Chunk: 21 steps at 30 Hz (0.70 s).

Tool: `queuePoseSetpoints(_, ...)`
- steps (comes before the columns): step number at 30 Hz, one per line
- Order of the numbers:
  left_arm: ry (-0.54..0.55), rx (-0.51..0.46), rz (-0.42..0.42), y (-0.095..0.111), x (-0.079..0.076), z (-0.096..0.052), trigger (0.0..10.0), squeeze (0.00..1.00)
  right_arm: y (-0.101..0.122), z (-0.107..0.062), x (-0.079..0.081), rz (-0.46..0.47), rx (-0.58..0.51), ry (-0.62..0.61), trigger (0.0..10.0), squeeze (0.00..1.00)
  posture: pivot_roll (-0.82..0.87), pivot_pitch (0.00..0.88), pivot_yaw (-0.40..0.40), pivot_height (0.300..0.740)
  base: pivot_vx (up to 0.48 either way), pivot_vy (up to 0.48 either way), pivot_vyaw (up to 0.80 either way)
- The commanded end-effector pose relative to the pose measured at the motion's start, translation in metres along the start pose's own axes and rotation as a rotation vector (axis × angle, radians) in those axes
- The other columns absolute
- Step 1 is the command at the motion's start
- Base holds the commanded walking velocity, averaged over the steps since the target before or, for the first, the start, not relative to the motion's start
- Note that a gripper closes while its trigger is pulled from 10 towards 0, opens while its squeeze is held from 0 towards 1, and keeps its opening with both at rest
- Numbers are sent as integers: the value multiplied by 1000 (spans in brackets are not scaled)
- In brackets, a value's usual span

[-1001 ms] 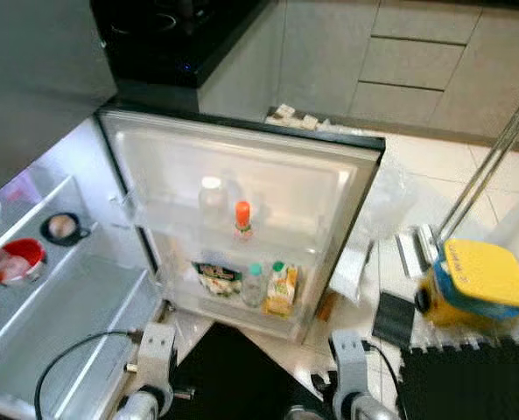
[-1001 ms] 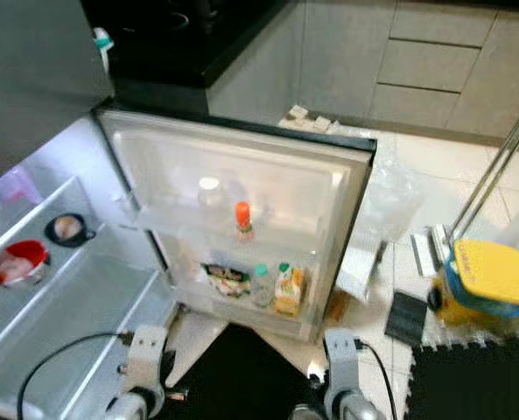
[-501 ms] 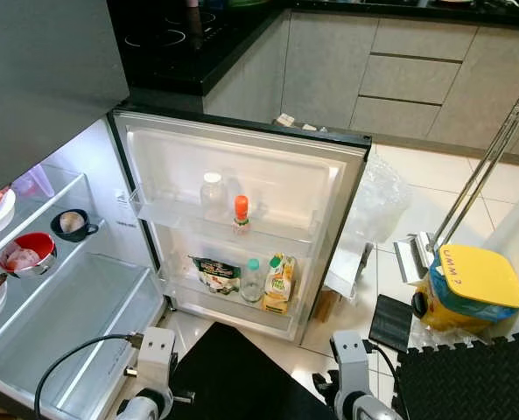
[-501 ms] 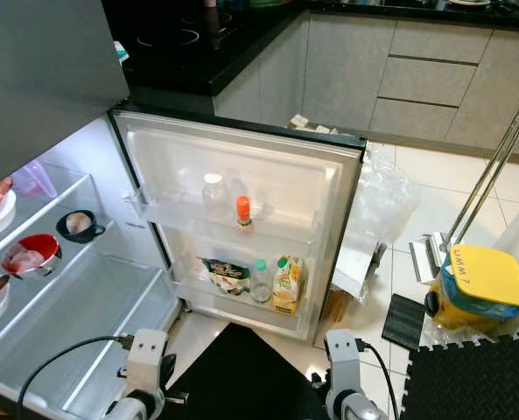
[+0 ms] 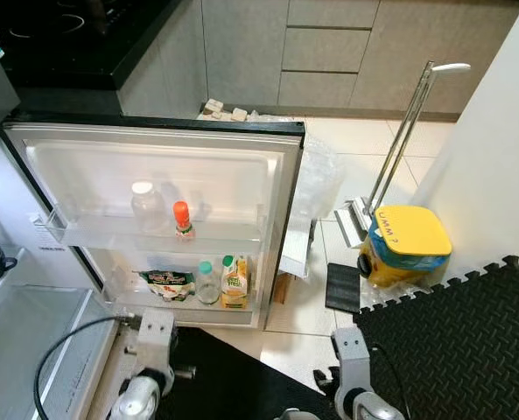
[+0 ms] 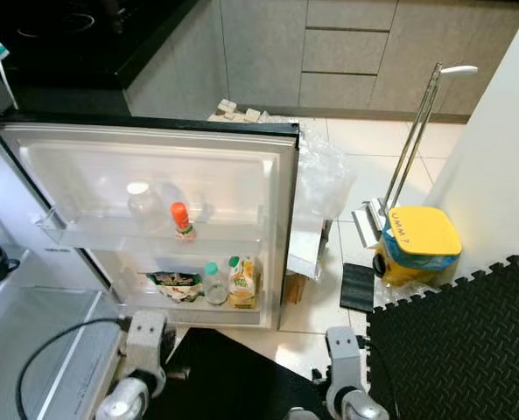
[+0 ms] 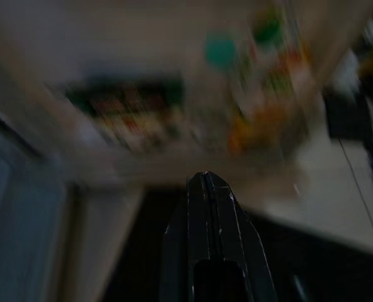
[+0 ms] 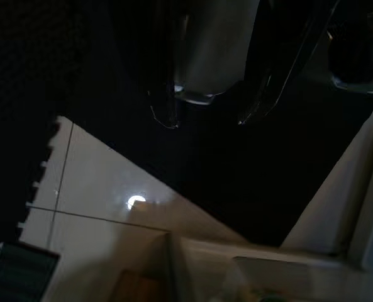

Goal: Restocking fridge

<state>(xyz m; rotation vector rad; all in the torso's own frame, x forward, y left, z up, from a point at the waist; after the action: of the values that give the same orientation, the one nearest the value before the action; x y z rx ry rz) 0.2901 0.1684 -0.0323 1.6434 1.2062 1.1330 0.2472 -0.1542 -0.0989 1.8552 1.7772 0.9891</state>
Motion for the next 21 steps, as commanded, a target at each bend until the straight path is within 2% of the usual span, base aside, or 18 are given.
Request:
queuePoseSetpoints(1, 53, -34, 46, 7, 16, 0, 10000, 0, -2, -1, -1, -5, 8, -2, 10000, 0, -141, 92, 13, 731, 0, 0, 0)
queuePoseSetpoints(2, 53, -34, 46, 7, 16, 0, 10000, 0, -2, -1, -1, -5, 8, -2, 10000, 0, -141, 92, 13, 731, 0, 0, 0)
queuePoseSetpoints(6, 151, -167, 52, 47, 34, 14, 10000, 0, 1, 0, 0, -10, -1, 3, 10000, 0, -138, 96, 10, 731, 0, 0, 0)
queuePoseSetpoints(8, 154, -191, 58, 55, 35, 16, 10000, 0, 1, 0, 0, -11, -2, 3, 10000, 0, -138, 97, 10, 731, 0, 0, 0)
queuePoseSetpoints(10, 144, -234, 90, 71, 35, 21, 10000, 0, 3, 0, 0, -17, -8, 11, 10000, 0, -135, 98, 8, 731, 0, 0, 0)
queuePoseSetpoints(12, 144, -234, 90, 71, 35, 21, 10000, 0, 3, 0, 0, -17, -8, 11, 10000, 0, -135, 98, 8, 731, 0, 0, 0)
queuePoseSetpoints(13, 147, -266, 129, 84, 36, 25, 10000, 0, 5, 1, 2, -22, -14, 18, 10000, 0, -133, 99, 6, 731, 0, 0, 0)
queuePoseSetpoints(15, 147, -266, 129, 84, 36, 25, 10000, 0, 5, 1, 2, -22, -14, 18, 10000, 0, -133, 99, 6, 731, 0, 0, 0)
queuePoseSetpoints(19, 83, -490, 211, 162, 29, 37, 10000, 0, 16, 3, 5, -53, -39, 37, 10000, 0, -129, 105, -8, 731, 0, 0, 0)
queuePoseSetpoints(20, 83, -490, 211, 162, 29, 37, 10000, 0, 16, 3, 5, -53, -39, 37, 10000, 0, -129, 105, -8, 731, 0, 0, 0)
queuePoseSetpoints(21, 73, -516, 224, 170, 28, 37, 10000, 0, 17, 4, 6, -66, -43, 41, 10000, 0, -129, 105, -8, 731, 0, 0, 0)
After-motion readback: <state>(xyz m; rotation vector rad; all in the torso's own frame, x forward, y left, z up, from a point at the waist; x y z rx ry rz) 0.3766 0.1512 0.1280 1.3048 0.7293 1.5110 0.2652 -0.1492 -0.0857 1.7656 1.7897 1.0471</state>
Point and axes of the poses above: a point about 5 cm out from each wrist's last joint towards the gripper, its own z axis pointing out of the wrist towards the gripper, its own y axis along the axis of the wrist's last joint, x = y × z, the point moved 5 cm from there along z, pointing out of the wrist towards the gripper, and after that the axes turned 9 degrees about z, right-handed, at the moved point
